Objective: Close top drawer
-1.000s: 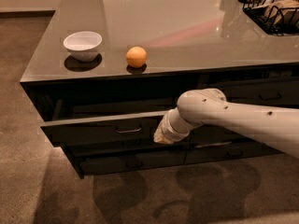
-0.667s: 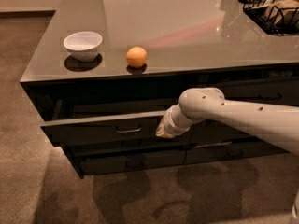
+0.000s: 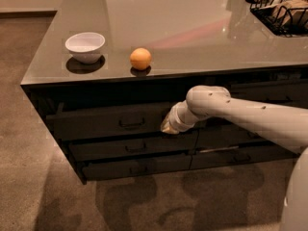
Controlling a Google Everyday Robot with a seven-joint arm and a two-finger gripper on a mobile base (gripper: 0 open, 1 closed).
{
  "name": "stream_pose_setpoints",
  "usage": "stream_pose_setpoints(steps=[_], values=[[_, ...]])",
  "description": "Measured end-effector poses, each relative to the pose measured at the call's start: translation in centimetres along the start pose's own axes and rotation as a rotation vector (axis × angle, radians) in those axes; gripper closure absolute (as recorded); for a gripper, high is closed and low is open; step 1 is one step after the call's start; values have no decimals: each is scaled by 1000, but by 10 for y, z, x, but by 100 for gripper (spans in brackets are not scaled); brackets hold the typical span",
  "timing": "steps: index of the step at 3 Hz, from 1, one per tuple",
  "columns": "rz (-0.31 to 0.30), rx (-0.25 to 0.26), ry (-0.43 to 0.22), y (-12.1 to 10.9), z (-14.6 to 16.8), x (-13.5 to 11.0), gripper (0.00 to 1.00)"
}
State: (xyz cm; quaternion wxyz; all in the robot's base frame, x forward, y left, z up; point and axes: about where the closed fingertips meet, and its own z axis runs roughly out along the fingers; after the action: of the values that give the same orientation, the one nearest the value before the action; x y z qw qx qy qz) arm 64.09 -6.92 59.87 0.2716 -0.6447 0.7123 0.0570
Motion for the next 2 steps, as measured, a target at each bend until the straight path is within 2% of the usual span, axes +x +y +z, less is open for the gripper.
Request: stream_pose_setpoints(steps=[2], values=[[-28, 51, -37, -35, 7, -15, 100]])
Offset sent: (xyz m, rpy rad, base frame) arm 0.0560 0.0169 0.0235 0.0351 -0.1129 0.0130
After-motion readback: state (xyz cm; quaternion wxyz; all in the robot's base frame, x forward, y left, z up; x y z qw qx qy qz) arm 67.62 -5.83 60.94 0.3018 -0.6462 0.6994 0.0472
